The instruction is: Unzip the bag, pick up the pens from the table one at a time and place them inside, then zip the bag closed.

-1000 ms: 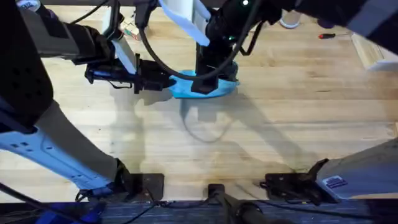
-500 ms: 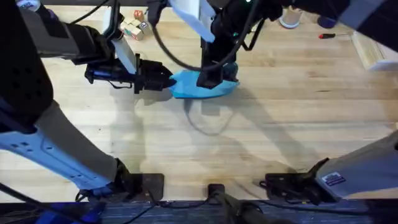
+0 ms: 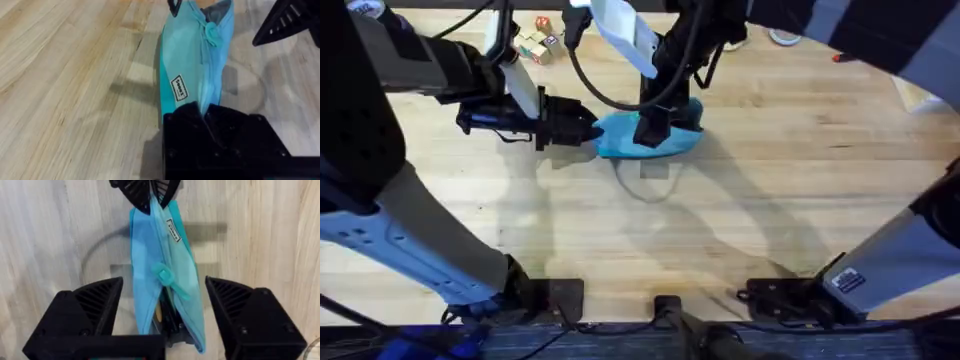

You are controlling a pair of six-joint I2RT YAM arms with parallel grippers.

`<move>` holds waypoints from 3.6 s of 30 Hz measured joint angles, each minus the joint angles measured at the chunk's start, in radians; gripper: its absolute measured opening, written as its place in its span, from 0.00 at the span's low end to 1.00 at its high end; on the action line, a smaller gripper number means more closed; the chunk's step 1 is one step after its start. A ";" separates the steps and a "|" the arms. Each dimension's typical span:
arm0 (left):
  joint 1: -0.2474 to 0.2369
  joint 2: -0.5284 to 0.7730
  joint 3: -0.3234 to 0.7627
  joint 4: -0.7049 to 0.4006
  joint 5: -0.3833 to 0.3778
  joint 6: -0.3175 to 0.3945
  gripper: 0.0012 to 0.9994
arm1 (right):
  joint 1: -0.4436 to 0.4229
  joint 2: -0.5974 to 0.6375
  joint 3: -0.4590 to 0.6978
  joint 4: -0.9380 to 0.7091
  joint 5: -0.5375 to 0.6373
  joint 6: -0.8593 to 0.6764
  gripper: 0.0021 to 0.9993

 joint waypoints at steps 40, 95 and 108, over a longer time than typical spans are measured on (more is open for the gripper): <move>0.000 0.000 0.000 0.004 -0.005 0.000 0.04 | 0.000 0.043 0.000 0.036 0.000 -0.014 0.03; -0.017 0.000 0.000 0.030 0.047 0.000 0.04 | -0.582 0.047 -0.243 0.144 -0.205 0.069 0.03; -0.002 0.000 0.000 0.030 0.011 0.000 0.04 | -0.609 0.053 -0.259 0.195 -0.180 0.127 0.20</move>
